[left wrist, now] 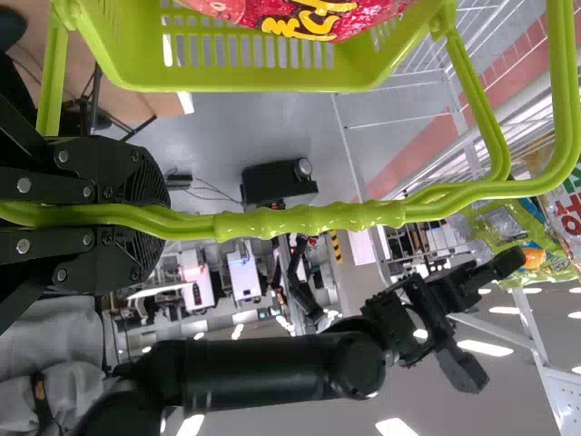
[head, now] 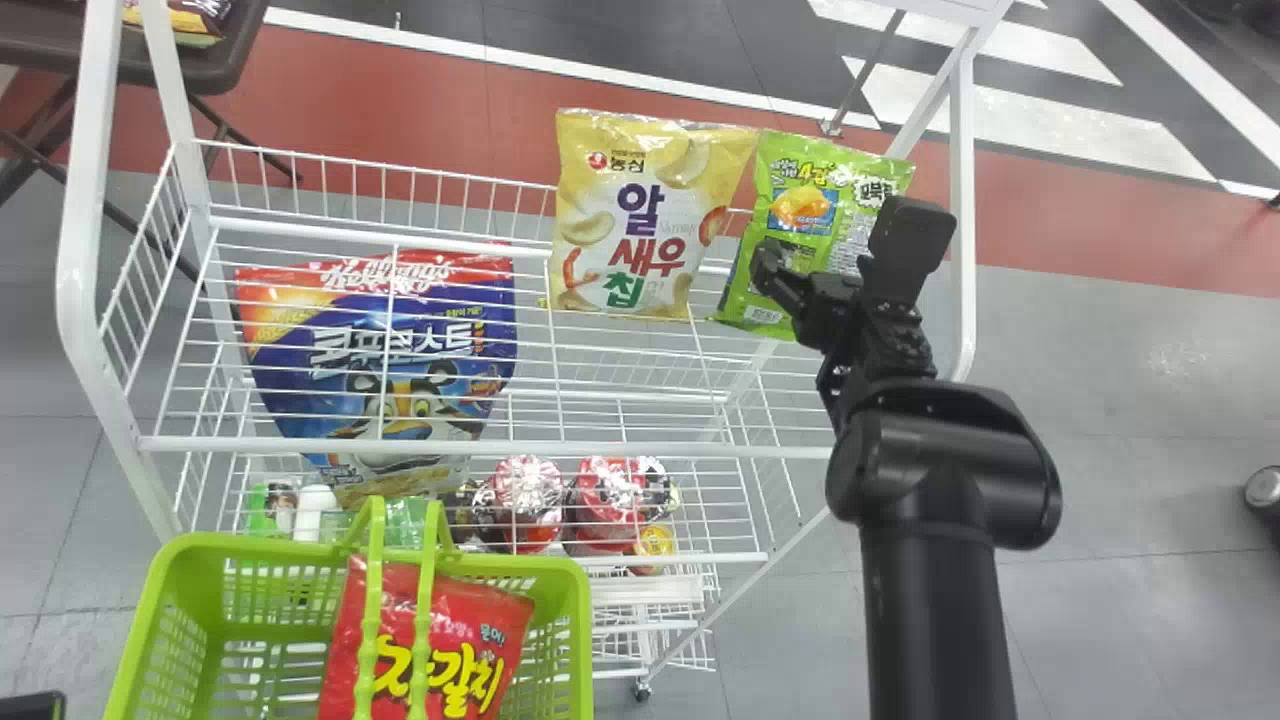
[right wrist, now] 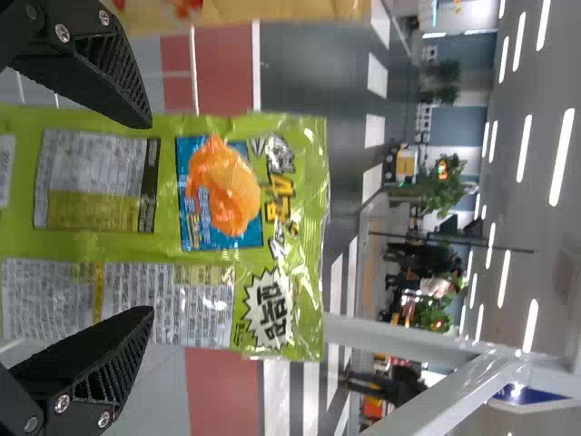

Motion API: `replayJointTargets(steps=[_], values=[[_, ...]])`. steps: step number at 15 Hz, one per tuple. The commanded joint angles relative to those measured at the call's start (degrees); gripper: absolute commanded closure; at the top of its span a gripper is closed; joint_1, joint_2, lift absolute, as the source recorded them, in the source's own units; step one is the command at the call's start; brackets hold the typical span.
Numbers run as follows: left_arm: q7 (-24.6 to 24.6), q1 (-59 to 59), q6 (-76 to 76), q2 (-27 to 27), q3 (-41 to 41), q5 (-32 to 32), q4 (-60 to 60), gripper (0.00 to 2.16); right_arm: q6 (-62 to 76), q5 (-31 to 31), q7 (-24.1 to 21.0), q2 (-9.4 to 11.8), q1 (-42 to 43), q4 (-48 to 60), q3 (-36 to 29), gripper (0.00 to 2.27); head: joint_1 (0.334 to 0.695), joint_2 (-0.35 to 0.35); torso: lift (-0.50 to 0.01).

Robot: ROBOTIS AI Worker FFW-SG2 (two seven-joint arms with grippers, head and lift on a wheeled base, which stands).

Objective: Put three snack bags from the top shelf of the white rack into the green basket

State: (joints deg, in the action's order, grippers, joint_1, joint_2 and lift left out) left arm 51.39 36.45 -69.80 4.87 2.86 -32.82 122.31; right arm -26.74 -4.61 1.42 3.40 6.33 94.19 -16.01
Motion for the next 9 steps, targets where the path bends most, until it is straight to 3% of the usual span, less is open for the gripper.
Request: replayJointTargets(steps=[1,3,4,7,8,9], values=[[-0.2,-1.2,-0.5,0.1,0.0,-0.2,-0.5,2.15,-0.6,-1.5,0.2,0.8,3.3,-4.1,-1.0,0.09,0.695,-0.35,0.0],[-0.2,-2.6,-1.3,0.2,-0.3,-0.3,-1.2,2.15,-1.3,-1.6,1.6,1.1,3.7,-4.4,-2.5,0.15,0.695,-0.35,0.0],[-0.2,-2.8,-1.5,0.2,-0.3,-0.3,-1.2,2.15,-1.5,-1.5,3.3,1.1,3.9,-4.4,-2.8,0.41,0.695,-0.35,0.0],[-0.2,-2.9,-1.9,0.4,-0.3,-0.6,-1.1,2.15,-6.3,-1.2,3.9,1.1,4.3,-4.3,-3.7,1.84,0.695,-0.35,0.0],[-0.2,-2.9,-1.9,0.5,-0.3,-0.6,-1.2,2.15,-7.0,-1.0,5.1,1.1,5.1,-4.4,-4.5,2.04,0.695,-0.35,0.0],[-0.2,-2.9,-1.9,0.5,-0.2,-0.6,-1.1,2.15,-7.0,-1.2,5.3,1.1,5.3,-4.3,-5.3,2.07,0.695,-0.35,0.0]])
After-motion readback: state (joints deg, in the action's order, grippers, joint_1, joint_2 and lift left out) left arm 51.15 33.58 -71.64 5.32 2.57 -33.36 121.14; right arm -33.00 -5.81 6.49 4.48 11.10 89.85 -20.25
